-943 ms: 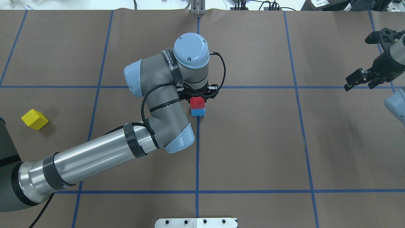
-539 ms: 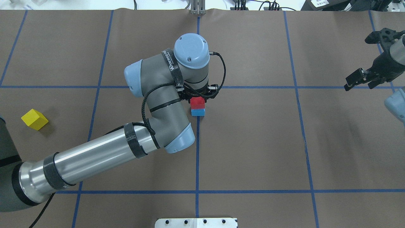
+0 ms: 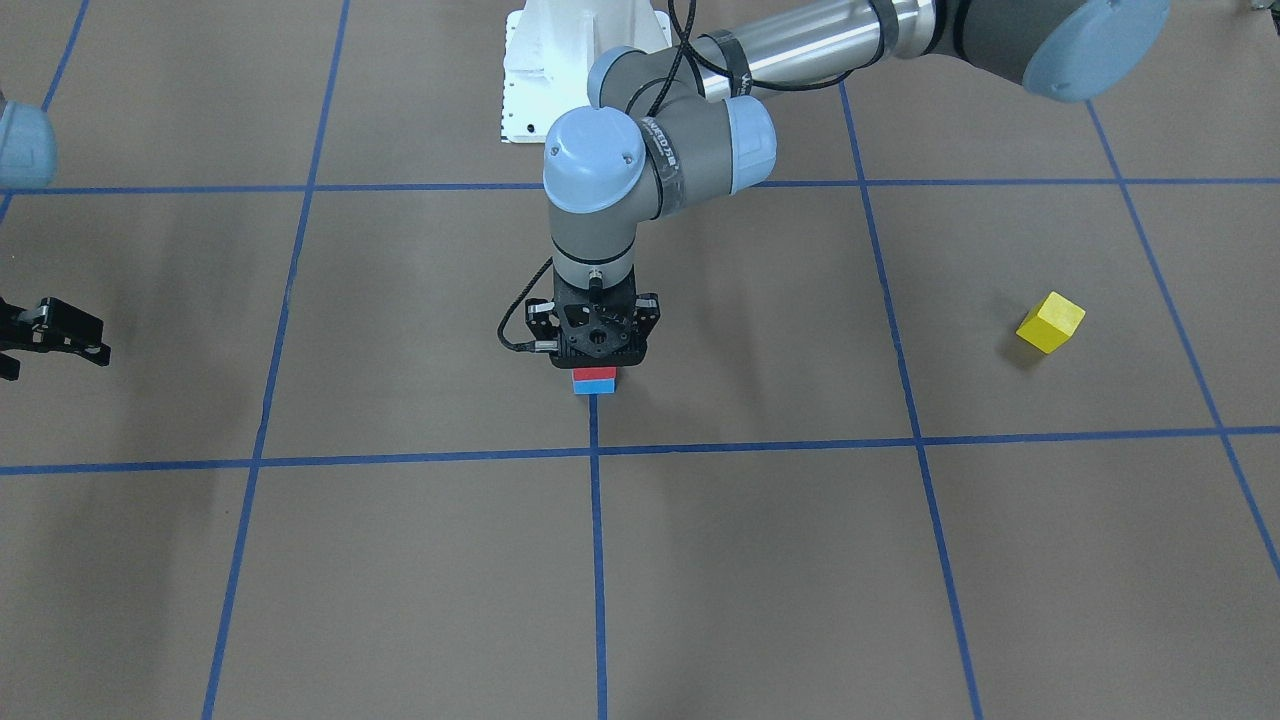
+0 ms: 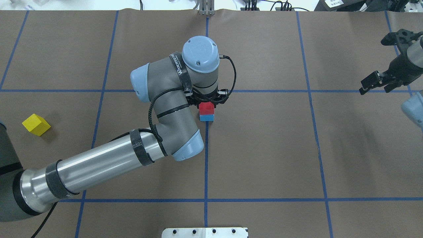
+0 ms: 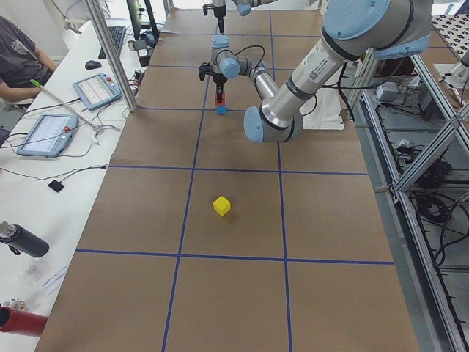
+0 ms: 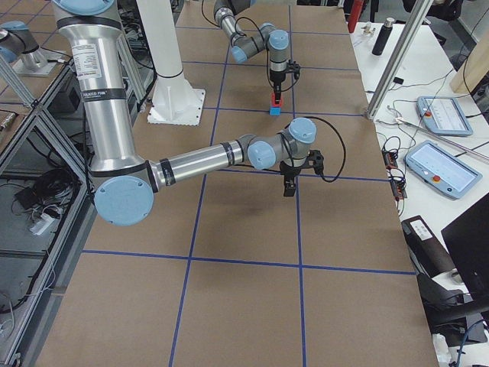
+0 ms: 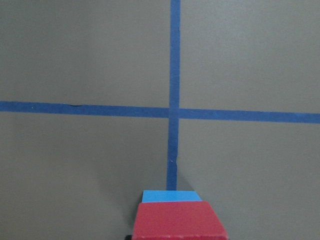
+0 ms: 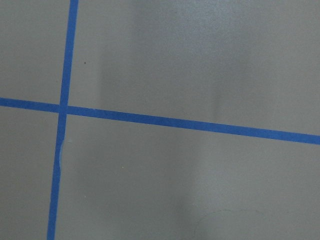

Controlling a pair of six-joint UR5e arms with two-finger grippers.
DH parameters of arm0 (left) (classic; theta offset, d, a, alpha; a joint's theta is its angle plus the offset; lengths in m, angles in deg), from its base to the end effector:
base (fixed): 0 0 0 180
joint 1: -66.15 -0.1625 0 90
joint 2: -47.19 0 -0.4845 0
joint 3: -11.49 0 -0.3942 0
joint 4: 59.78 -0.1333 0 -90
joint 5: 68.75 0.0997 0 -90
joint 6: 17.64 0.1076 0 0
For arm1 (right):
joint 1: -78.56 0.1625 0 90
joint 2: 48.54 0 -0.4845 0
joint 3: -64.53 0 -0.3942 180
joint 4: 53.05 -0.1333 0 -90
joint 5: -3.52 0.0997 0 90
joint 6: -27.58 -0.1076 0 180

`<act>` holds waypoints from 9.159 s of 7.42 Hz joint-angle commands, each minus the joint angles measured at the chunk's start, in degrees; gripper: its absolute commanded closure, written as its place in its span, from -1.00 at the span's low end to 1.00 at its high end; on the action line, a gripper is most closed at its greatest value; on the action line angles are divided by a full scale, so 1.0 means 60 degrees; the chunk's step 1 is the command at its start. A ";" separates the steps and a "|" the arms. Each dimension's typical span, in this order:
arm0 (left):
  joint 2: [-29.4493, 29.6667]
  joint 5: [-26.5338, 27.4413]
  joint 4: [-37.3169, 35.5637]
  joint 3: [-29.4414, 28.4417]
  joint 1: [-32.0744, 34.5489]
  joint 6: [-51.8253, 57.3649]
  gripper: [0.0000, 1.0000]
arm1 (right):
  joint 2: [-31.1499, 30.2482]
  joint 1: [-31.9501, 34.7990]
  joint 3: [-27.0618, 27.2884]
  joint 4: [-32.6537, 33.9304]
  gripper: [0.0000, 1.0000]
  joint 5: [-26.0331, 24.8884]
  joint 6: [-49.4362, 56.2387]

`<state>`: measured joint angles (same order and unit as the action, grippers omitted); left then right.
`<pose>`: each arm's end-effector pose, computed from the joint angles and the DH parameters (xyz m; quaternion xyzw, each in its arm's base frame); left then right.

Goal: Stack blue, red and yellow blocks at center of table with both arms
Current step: 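Settle the red cube on the blue cube with the left gripper, then open the left gripper and move it back toward the yellow cube, then lower the left gripper onto the yellow cube and grasp it, then carry the yellow cube with the left gripper above the red cube, then lower the yellow cube onto the red cube with the left gripper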

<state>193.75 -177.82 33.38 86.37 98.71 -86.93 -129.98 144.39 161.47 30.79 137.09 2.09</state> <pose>0.6570 -0.5360 0.1710 0.0308 0.4032 -0.0317 0.9140 -0.1808 -0.5474 0.5719 0.0053 -0.4041 -0.0592 0.9128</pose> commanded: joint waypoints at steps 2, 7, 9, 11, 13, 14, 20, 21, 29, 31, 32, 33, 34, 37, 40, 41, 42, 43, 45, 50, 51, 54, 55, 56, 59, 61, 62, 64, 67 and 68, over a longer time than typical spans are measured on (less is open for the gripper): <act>-0.0006 0.0014 0.0000 0.0000 -0.0007 0.0006 0.42 | 0.0022 0.0000 0.0000 0.0000 -0.99 -0.0010 0.0000; 0.0023 0.0029 0.0000 -0.0029 -0.0007 0.0006 -0.98 | 0.0008 0.0000 0.0000 0.0000 -0.99 0.0004 0.0000; 0.0052 0.0029 0.0000 0.0000 -0.0007 0.0006 -0.98 | 0.0023 0.0000 0.0000 0.0000 -0.99 0.0004 0.0000; -0.0020 -0.0058 -0.0262 0.0581 0.0109 0.0006 -0.98 | 0.0023 0.0000 0.0000 0.0000 -0.99 -0.0010 0.0000; -0.1416 -0.0524 -0.1649 0.3060 0.0663 0.1213 -0.99 | 0.0023 0.0000 0.0000 0.0000 -0.99 -0.0010 0.0000; -0.2921 -0.0934 -0.1670 0.4497 0.1102 0.1903 -0.99 | 0.0023 0.0000 0.0014 0.0000 -0.99 -0.0010 0.0000; -1.0187 -0.3424 0.4948 0.3333 0.4690 0.9633 -0.99 | -0.0036 0.0058 0.0233 -0.0015 -1.00 -0.0040 0.0000; -1.0144 -0.3428 0.5067 0.2934 0.4709 0.9963 -0.99 | -0.0108 0.0058 0.0393 -0.0015 -1.00 -0.0040 -0.0029; -0.9412 -0.3853 0.5244 0.2476 0.4636 0.9849 -0.99 | -0.0124 0.0044 0.0351 -0.0015 -1.00 -0.0040 -0.0015; -0.9396 -0.3662 0.5244 0.2505 0.4622 0.9776 -0.99 | -0.0124 0.0044 0.0337 -0.0015 -1.00 -0.0040 0.0000; -0.9411 -0.3648 0.5244 0.2505 0.4549 0.9776 -0.99 | -0.0109 0.0044 0.0322 -0.0015 -1.00 -0.0040 0.0000; -0.9425 -0.3662 0.5244 0.2505 0.4505 0.9762 -0.99 | -0.0124 0.0044 0.0307 0.0000 -1.00 -0.0040 0.0000; -0.9425 -0.3662 0.5244 0.2505 0.4374 0.9704 -0.99 | -0.0124 0.0044 0.0307 0.0000 -1.00 -0.0040 0.0000; -0.9440 -0.3648 0.5244 0.2417 0.4241 0.9703 -0.99 | -0.0124 0.0044 0.0293 0.0000 -1.00 -0.0040 -0.0015; -0.9440 -0.3648 0.5229 0.2329 0.4094 0.9703 -0.95 | -0.0124 0.0044 0.0278 0.0000 -1.00 -0.0040 -0.0015; -0.9440 -0.3633 0.5244 0.2227 0.4094 0.9717 -0.88 | -0.0124 0.0044 0.0263 0.0000 -1.00 -0.0040 -0.0015; -0.9440 -0.3633 0.5230 0.2226 0.4094 0.9718 -0.55 | -0.0124 0.0044 0.0249 0.0000 -0.99 -0.0040 0.0000; -0.9426 -0.3575 0.5229 0.2226 0.4094 0.9703 0.18 | -0.0124 0.0044 0.0249 0.0000 -1.00 -0.0040 0.0000; -0.9396 -0.3647 0.5200 0.2357 0.4109 0.9500 1.00 | -0.0109 0.0044 0.0263 0.0000 -1.00 -0.0025 0.0000; -0.4927 -0.3594 -0.0233 0.4982 0.2348 0.3882 1.00 | -0.0080 0.0044 0.0278 0.0000 -1.00 -0.0010 0.0000; -0.3899 -0.2574 -0.0524 0.4777 0.1524 0.1930 1.00 | -0.0080 0.0044 0.0278 0.0000 -1.00 -0.0025 0.0000; -0.0251 -0.1472 -0.1509 0.1871 0.0977 0.0028 1.00 | -0.0094 0.0044 0.0278 0.0000 -1.00 -0.0054 -0.0029; 0.0006 -0.1059 -0.1480 0.1483 0.0626 -0.0096 1.00 | -0.0095 0.0044 0.0263 0.0000 -1.00 -0.0054 -0.0029; 0.0052 -0.0982 -0.1450 0.1320 0.0579 -0.0097 1.00 | -0.0095 0.0044 0.0263 0.0000 -1.00 -0.0054 -0.0044; 0.0609 -0.0645 -0.1436 0.0556 0.0535 -0.0024 1.00 | -0.0095 0.0044 0.0263 0.0000 -1.00 -0.0054 -0.0044; 0.0551 -0.0630 -0.1450 0.0556 0.0535 0.0006 1.00 | -0.0095 0.0044 0.0249 0.0000 -1.00 -0.0054 -0.0044; 0.0478 -0.0630 -0.1450 0.0556 0.0535 0.0006 1.00 | -0.0095 0.0044 0.0249 0.0000 -1.00 -0.0054 -0.0044; 0.0374 -0.0645 -0.1436 0.0586 0.0535 0.0006 1.00 | -0.0065 0.0029 0.0161 0.0000 -1.00 -0.0054 -0.0029; 0.0418 -0.0645 -0.1421 0.0586 0.0535 0.0006 1.00 | -0.0065 0.0044 0.0161 -0.0015 -1.00 -0.0054 -0.0029; 0.0433 -0.0645 -0.1406 0.0571 0.0535 0.0006 1.00 | -0.0065 0.0029 0.0161 -0.0015 -1.00 -0.0054 -0.0015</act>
<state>196.21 -181.68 24.85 89.87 101.92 -86.89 -130.38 144.61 162.44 30.74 136.76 1.95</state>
